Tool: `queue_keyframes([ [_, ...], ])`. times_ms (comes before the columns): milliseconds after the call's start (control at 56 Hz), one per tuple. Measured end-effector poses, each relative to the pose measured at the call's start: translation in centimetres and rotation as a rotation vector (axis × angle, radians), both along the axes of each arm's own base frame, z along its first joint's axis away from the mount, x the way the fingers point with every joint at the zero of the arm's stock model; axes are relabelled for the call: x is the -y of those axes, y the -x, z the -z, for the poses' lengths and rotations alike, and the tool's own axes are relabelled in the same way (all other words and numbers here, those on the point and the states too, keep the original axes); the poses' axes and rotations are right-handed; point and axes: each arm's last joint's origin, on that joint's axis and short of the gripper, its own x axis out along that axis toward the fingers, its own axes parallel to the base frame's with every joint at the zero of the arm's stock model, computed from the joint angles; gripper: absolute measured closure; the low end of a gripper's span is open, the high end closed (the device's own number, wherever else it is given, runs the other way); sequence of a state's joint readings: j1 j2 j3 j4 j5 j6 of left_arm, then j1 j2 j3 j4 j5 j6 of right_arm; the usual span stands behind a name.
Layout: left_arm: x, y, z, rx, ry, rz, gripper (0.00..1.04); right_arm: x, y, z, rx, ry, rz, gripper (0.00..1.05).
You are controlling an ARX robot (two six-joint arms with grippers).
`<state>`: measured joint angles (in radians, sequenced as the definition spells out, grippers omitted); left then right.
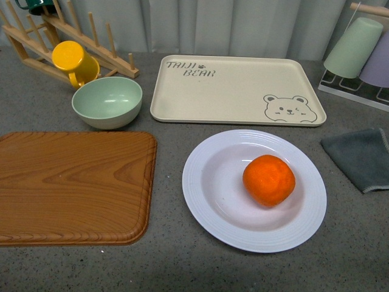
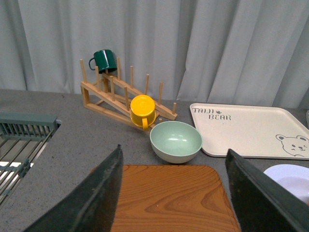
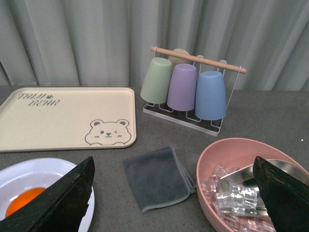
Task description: Place orange and plate with both arms
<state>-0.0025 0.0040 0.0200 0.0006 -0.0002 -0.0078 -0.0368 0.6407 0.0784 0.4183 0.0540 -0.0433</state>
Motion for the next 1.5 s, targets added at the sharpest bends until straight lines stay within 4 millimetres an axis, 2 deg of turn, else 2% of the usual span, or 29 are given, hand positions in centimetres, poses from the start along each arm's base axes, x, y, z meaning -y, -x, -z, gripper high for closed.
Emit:
queue_keyframes([
  [107,0.0,0.0,0.0,0.000,0.000,0.000,0.19,0.6,-3.0,-0.2,-0.064,-0.089,-0.023,0.09],
  [196,0.0,0.0,0.0,0.000,-0.001,0.000,0.05,1.4,-6.1,0.9,-0.191,-0.194,-0.058,0.09],
  [304,0.0,0.0,0.0,0.000,-0.002,0.000,0.06,2.7,-11.3,3.9,-0.475,-0.399,-0.141,0.09],
  [375,0.0,0.0,0.0,0.000,-0.003,0.000,0.06,3.1,-13.9,5.6,-0.602,-0.531,-0.216,0.09],
  [500,0.0,0.0,0.0,0.000,-0.003,0.000,0.06,3.3,-16.5,7.8,-0.691,-0.683,-0.294,0.09],
  [643,0.0,0.0,0.0,0.000,-0.003,0.000,0.06,2.6,-17.8,10.7,-0.777,-0.815,-0.344,0.09],
  [750,0.0,0.0,0.0,0.000,-0.003,0.000,0.06,1.4,-17.9,13.0,-0.863,-0.903,-0.376,0.09],
  [875,0.0,0.0,0.0,0.000,-0.003,0.000,0.06,-0.3,-18.5,14.7,-0.908,-0.972,-0.429,0.09],
  [1036,0.0,0.0,0.0,0.000,-0.003,0.000,0.06,-2.1,-20.1,16.4,-0.940,-1.026,-0.429,0.09],
  [1250,0.0,0.0,0.0,0.000,-0.003,0.000,0.06,-2.6,-21.4,17.0,-0.929,-1.097,-0.421,0.09],
  [1500,0.0,0.0,0.0,0.000,-0.003,0.000,0.06,-3.0,-21.4,17.8,-0.949,-1.100,-0.389,0.48],
])
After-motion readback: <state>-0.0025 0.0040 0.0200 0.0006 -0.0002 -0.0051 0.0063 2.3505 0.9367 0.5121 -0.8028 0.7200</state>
